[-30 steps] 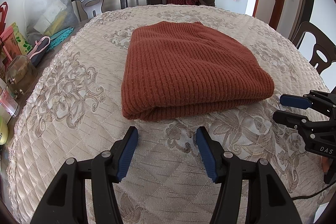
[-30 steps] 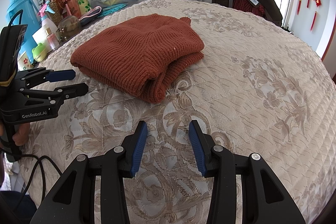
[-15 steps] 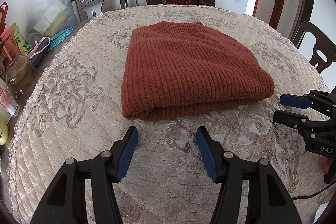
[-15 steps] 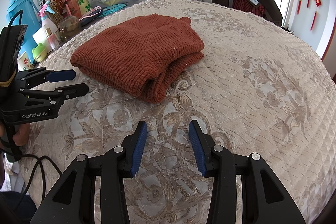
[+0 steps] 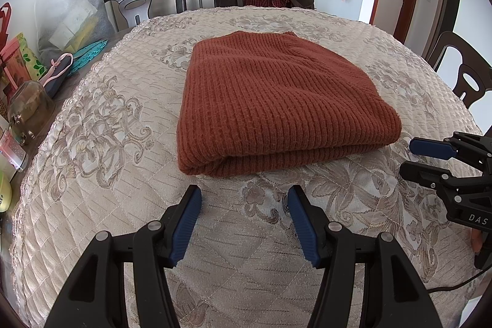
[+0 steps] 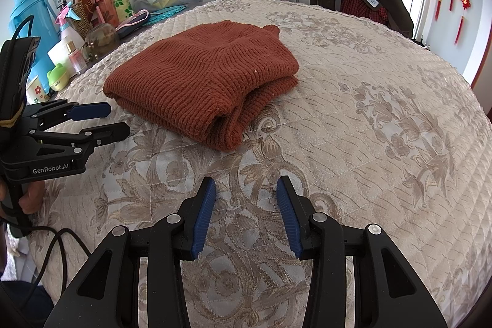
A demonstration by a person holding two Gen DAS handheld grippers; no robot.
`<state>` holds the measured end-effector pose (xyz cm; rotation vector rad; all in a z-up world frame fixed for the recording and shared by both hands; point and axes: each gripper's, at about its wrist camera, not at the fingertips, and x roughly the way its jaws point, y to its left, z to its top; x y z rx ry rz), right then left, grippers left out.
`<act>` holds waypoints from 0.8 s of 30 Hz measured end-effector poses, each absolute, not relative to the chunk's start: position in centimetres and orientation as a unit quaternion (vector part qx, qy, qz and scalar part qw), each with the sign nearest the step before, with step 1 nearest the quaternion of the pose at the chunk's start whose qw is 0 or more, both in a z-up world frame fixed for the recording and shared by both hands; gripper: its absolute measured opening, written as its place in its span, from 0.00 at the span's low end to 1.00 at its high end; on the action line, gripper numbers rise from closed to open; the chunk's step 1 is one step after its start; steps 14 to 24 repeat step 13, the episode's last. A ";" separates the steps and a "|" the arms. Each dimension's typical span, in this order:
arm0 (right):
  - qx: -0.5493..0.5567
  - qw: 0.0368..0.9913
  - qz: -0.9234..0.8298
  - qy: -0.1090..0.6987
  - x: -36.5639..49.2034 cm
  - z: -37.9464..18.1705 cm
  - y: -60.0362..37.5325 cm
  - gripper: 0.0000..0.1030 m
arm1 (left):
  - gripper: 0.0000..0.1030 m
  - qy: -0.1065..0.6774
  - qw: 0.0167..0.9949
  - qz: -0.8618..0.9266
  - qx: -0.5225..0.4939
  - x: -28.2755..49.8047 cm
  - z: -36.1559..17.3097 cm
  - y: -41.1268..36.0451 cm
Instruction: Fold small clothes
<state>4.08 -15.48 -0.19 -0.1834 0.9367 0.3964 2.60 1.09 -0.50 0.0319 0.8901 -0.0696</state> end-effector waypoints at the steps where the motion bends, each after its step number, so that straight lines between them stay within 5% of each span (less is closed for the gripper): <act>1: -0.088 0.869 0.190 0.448 4.1 -0.2 -15.5 0.41 | 0.60 0.430 0.902 -0.034 0.016 2.6 -0.5 1.1; 24: -0.087 0.869 0.190 0.448 4.1 -0.2 -15.5 0.41 | 0.64 0.431 0.902 -0.035 0.016 2.6 -0.5 1.0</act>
